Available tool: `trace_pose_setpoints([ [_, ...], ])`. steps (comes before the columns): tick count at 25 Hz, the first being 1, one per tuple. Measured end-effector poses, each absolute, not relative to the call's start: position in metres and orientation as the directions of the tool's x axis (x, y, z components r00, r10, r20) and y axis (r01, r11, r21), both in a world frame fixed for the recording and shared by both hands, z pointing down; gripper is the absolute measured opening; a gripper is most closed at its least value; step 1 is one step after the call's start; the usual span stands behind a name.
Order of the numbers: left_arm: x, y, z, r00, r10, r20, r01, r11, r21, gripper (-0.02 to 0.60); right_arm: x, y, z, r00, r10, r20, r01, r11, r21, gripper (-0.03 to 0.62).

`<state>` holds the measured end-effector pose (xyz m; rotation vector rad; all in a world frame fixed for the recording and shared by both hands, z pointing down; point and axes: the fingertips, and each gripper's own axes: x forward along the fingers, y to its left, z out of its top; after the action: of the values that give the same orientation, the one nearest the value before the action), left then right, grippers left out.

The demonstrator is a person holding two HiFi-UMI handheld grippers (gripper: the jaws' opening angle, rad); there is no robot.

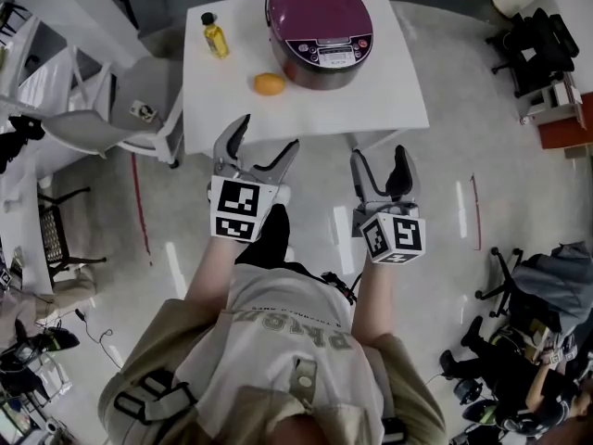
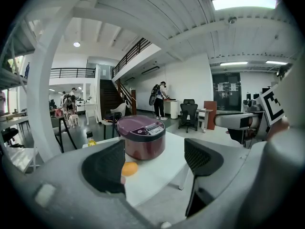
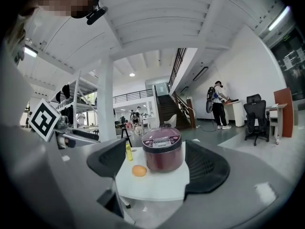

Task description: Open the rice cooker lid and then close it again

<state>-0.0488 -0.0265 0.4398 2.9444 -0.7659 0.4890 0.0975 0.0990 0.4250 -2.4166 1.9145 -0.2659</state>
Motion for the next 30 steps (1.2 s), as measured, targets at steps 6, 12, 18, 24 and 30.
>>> trace_pose_setpoints([
  [6,-0.01,-0.076,0.438,0.839,-0.436,0.326,-0.451,-0.892,-0.033,0.4,0.133,0.055,0.423,0.243,-0.964,0.11,-0.957,-0.257,-0.137,0.364],
  [12,0.021,-0.122,0.432,0.85,-0.417,0.321,-0.426,-0.904,-0.047,0.4,0.159,0.01,0.426,0.235,-0.962,0.142,-0.963,-0.251,-0.1,0.374],
  [18,0.044,-0.169,0.432,0.86,-0.394,0.323,-0.398,-0.915,-0.056,0.4,0.175,-0.044,0.428,0.184,-0.968,0.17,-0.98,-0.193,-0.042,0.399],
  [24,0.059,-0.196,0.43,0.87,-0.367,0.329,-0.368,-0.928,-0.061,0.402,0.18,-0.082,0.425,0.11,-0.976,0.19,-0.993,-0.115,-0.016,0.411],
  [30,0.066,-0.205,0.429,0.88,-0.324,0.346,-0.323,-0.944,-0.063,0.402,0.177,-0.102,0.425,0.037,-0.974,0.222,-0.999,-0.037,0.006,0.411],
])
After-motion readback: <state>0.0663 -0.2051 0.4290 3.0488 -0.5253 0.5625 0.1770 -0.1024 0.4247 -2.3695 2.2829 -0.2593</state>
